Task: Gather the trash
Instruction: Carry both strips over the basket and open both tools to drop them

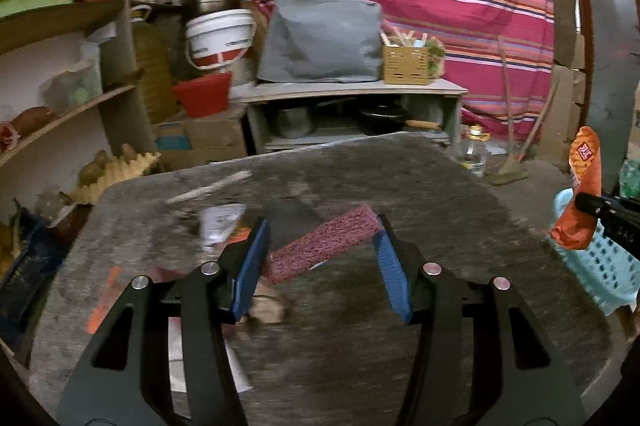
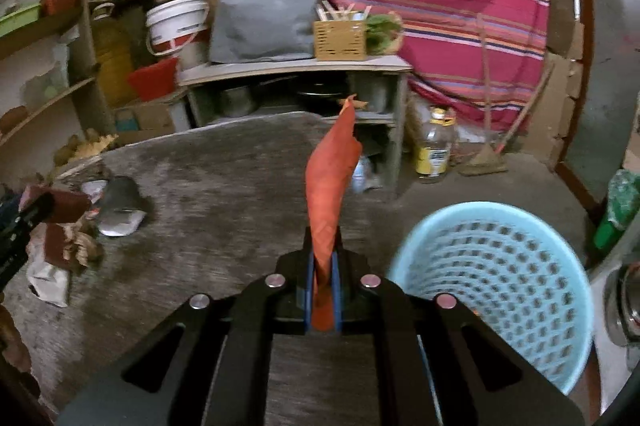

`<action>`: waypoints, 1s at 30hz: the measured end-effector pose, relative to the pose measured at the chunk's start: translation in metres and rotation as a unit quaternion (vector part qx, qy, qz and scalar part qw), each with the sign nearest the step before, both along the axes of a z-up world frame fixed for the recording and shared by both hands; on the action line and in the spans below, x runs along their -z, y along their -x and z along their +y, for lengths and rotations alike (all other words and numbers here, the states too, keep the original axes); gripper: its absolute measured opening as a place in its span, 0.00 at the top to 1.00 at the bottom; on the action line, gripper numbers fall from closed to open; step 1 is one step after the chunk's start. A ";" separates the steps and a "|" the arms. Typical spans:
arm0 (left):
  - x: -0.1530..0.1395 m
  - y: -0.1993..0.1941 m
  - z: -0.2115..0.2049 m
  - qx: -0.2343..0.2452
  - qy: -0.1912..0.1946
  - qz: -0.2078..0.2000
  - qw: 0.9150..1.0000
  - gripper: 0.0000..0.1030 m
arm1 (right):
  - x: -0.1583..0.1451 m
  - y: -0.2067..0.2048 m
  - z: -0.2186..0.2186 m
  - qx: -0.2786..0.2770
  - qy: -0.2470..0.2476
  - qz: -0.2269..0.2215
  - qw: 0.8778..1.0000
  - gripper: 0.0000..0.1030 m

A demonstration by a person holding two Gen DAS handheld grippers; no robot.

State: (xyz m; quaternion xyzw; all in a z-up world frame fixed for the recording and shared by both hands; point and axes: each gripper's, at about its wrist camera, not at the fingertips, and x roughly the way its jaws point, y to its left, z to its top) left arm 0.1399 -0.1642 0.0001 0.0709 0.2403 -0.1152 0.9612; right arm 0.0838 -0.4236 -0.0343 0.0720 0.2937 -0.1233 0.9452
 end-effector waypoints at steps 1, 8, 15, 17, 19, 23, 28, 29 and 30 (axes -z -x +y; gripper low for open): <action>0.001 0.000 -0.009 0.006 0.001 0.002 1.000 0.50 | 0.000 0.005 -0.011 0.006 -0.001 0.001 1.000 0.93; 0.001 0.013 -0.078 0.052 0.000 -0.005 0.999 0.50 | 0.007 0.029 -0.073 0.041 0.003 0.017 0.999 0.93; 0.003 0.028 -0.144 0.106 0.008 -0.003 0.994 0.50 | 0.014 0.047 -0.116 0.070 -0.015 0.015 0.997 0.93; 0.005 0.033 -0.162 0.120 0.003 -0.005 0.993 0.49 | 0.016 0.051 -0.126 0.078 -0.020 0.014 0.997 0.93; 0.006 0.036 -0.175 0.130 0.002 -0.003 0.991 0.49 | 0.017 0.055 -0.131 0.083 -0.024 0.013 0.996 0.93; 0.012 0.039 -0.198 0.155 0.006 0.011 0.988 0.49 | 0.024 0.060 -0.142 0.095 -0.025 0.020 0.995 0.93; 0.019 0.050 -0.231 0.186 -0.007 0.012 0.983 0.49 | 0.029 0.067 -0.155 0.107 -0.033 0.020 0.994 0.93; 0.020 0.052 -0.239 0.192 -0.008 0.013 0.981 0.49 | 0.031 0.067 -0.158 0.108 -0.035 0.021 0.993 0.93; 0.021 0.054 -0.244 0.196 -0.008 0.014 0.981 0.49 | 0.032 0.067 -0.158 0.110 -0.036 0.021 0.993 0.93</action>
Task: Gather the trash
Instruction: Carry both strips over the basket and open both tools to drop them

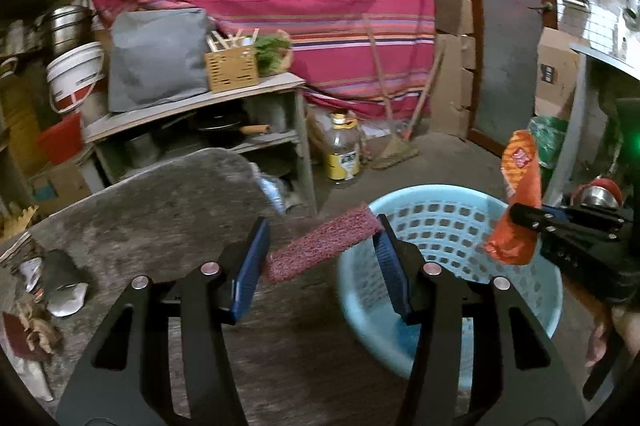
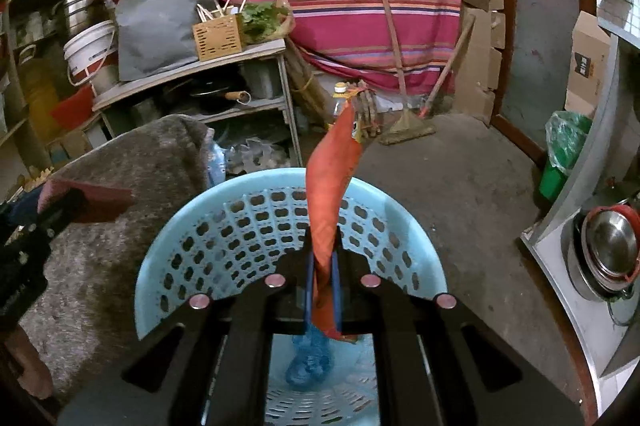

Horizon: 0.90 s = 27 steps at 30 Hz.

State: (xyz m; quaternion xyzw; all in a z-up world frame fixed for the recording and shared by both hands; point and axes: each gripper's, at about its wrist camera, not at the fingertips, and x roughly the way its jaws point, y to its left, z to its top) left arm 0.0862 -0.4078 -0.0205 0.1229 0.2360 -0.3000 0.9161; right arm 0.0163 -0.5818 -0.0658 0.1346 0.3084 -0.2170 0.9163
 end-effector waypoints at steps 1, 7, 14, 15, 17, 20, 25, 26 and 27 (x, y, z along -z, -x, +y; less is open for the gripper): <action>0.000 0.000 -0.004 0.003 0.000 0.000 1.000 0.49 | 0.001 0.000 -0.001 0.001 -0.001 0.001 1.000 0.93; -0.002 0.003 -0.032 0.033 -0.002 0.000 0.999 0.49 | 0.004 0.004 -0.008 0.006 -0.004 0.002 1.000 0.93; 0.004 -0.002 -0.047 0.046 -0.012 0.011 0.999 0.46 | 0.005 0.007 -0.013 0.013 -0.006 0.004 1.000 0.93; 0.005 -0.002 -0.047 0.045 -0.012 0.011 0.999 0.40 | 0.005 0.006 -0.013 0.013 -0.005 0.005 1.000 0.93; 0.007 -0.003 -0.046 0.041 -0.012 0.012 0.999 0.38 | 0.006 0.005 -0.012 0.014 -0.004 0.007 1.000 0.93; 0.009 -0.008 -0.040 0.033 -0.007 0.019 0.999 0.34 | 0.006 0.002 -0.010 0.015 -0.002 0.010 1.000 0.93; 0.008 -0.012 -0.017 0.008 0.004 0.015 1.000 0.21 | 0.008 -0.003 -0.004 0.009 0.003 0.015 1.000 0.93; 0.008 -0.013 -0.010 0.002 0.005 0.015 1.000 0.21 | 0.009 -0.006 -0.001 0.007 0.006 0.018 1.000 0.93; 0.008 -0.014 -0.004 -0.005 0.006 0.015 1.000 0.19 | 0.009 -0.007 0.000 0.006 0.008 0.020 1.000 0.93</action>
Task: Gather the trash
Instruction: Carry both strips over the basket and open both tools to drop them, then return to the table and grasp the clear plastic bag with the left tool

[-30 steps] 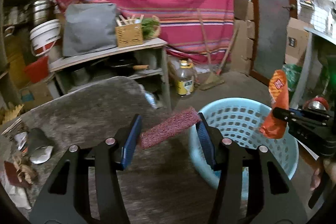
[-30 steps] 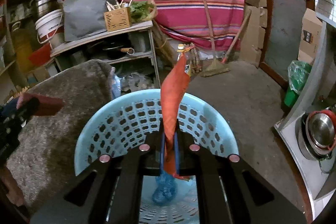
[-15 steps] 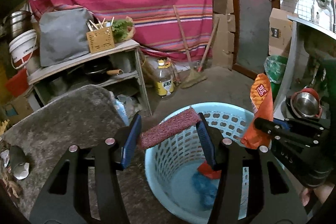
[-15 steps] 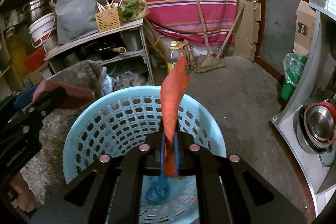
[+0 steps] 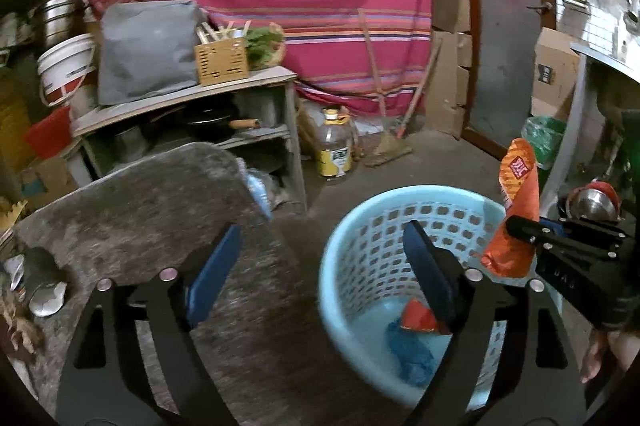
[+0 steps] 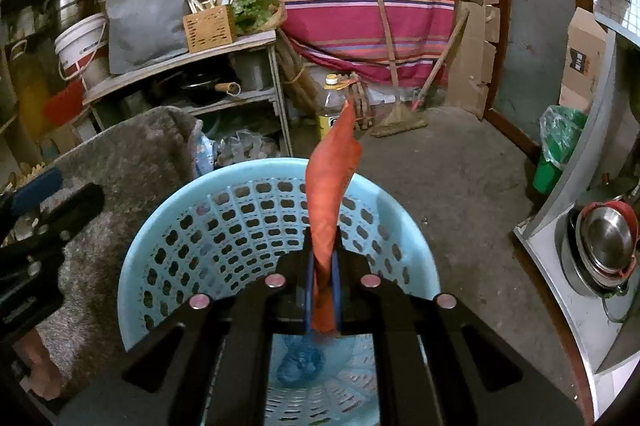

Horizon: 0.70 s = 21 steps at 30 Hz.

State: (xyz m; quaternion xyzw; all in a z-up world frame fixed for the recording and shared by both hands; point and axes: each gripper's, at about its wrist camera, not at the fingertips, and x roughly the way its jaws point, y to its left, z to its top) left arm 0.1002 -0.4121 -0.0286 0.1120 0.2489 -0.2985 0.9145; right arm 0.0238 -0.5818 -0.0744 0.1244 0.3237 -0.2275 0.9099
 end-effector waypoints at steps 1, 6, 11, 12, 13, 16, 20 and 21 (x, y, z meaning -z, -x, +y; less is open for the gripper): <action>0.000 -0.001 0.006 -0.006 0.000 0.000 1.000 0.17 | 0.000 -0.002 0.003 -0.001 0.003 0.001 1.000 0.93; 0.003 -0.006 0.046 -0.042 -0.003 0.003 0.999 0.12 | -0.003 -0.014 0.017 -0.007 0.009 0.004 1.000 0.92; 0.000 -0.006 0.096 -0.079 -0.012 -0.008 0.997 0.07 | -0.002 -0.025 0.024 0.008 0.008 0.020 1.000 0.78; -0.001 -0.007 0.108 -0.089 -0.013 -0.010 0.996 0.06 | -0.001 -0.027 0.025 0.012 0.009 0.026 1.000 0.51; -0.002 -0.007 0.116 -0.095 -0.014 -0.011 0.995 0.06 | 0.000 -0.029 0.027 0.015 0.012 0.030 0.999 0.38; -0.006 -0.013 0.153 -0.126 -0.015 -0.017 0.992 0.06 | 0.005 -0.036 0.034 0.020 0.023 0.049 0.998 0.31; -0.009 -0.024 0.206 -0.172 -0.005 -0.016 0.985 0.05 | 0.006 -0.039 0.039 0.037 0.026 0.057 0.997 0.22; -0.010 -0.027 0.217 -0.180 -0.002 -0.015 0.984 0.05 | 0.004 -0.039 0.041 0.041 0.026 0.053 0.997 0.20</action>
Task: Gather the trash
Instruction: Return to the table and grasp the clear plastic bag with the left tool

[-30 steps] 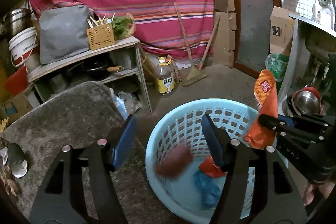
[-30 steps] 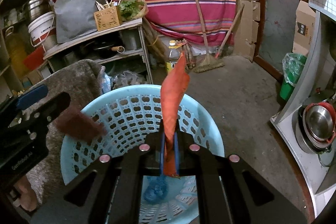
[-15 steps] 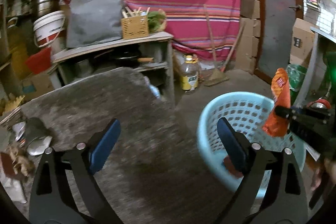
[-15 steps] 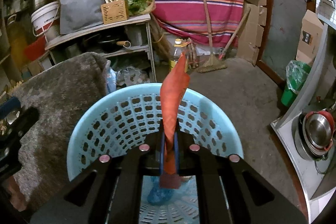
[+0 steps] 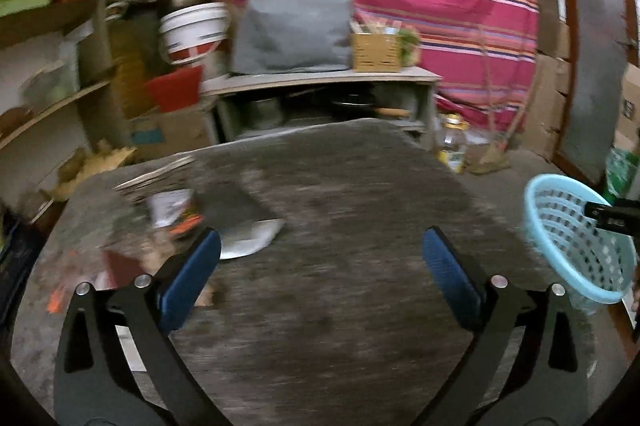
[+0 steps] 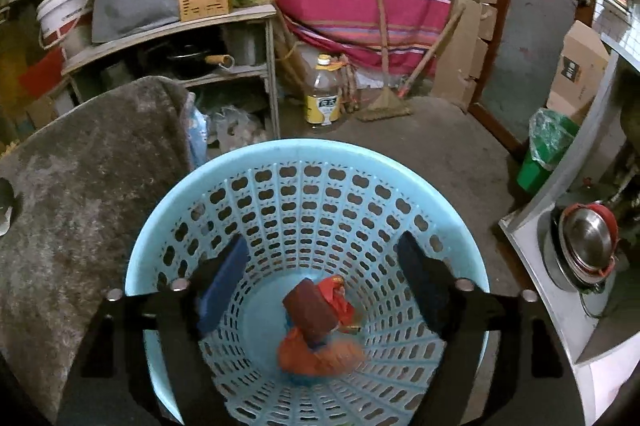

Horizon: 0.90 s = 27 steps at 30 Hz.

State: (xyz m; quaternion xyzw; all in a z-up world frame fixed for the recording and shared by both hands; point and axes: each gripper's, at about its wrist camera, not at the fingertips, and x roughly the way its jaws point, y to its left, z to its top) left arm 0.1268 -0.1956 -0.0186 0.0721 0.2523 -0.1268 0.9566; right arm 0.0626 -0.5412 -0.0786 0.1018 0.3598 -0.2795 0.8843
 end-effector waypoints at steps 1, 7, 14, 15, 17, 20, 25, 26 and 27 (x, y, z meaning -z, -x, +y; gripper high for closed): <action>0.000 -0.004 0.014 -0.010 0.003 0.001 1.000 0.05 | -0.003 0.000 0.002 0.004 0.000 -0.007 1.000 0.19; 0.000 -0.021 0.078 -0.066 -0.002 -0.005 0.998 0.05 | -0.023 -0.009 0.043 -0.025 0.010 -0.054 0.998 0.11; 0.003 -0.040 0.148 -0.123 0.013 0.005 0.992 0.05 | -0.037 -0.044 0.120 -0.093 0.032 -0.072 0.993 0.06; 0.002 -0.040 0.156 -0.127 0.019 0.007 0.992 0.05 | -0.038 -0.048 0.128 -0.099 0.032 -0.074 0.992 0.05; 0.002 -0.042 0.170 -0.134 0.023 0.010 0.991 0.05 | -0.039 -0.058 0.147 -0.119 0.029 -0.078 0.989 0.04; 0.005 -0.045 0.189 -0.141 0.016 0.013 0.990 0.05 | -0.035 -0.068 0.170 -0.141 0.024 -0.076 0.987 0.04; 0.019 -0.049 0.214 -0.147 0.010 0.034 0.988 0.05 | -0.029 -0.083 0.201 -0.162 0.029 -0.065 0.984 0.04; 0.022 -0.051 0.222 -0.148 0.014 0.041 0.988 0.05 | -0.029 -0.085 0.208 -0.166 0.029 -0.064 0.984 0.04; 0.024 -0.052 0.228 -0.151 0.015 0.045 0.987 0.05 | -0.028 -0.086 0.212 -0.170 0.029 -0.064 0.983 0.04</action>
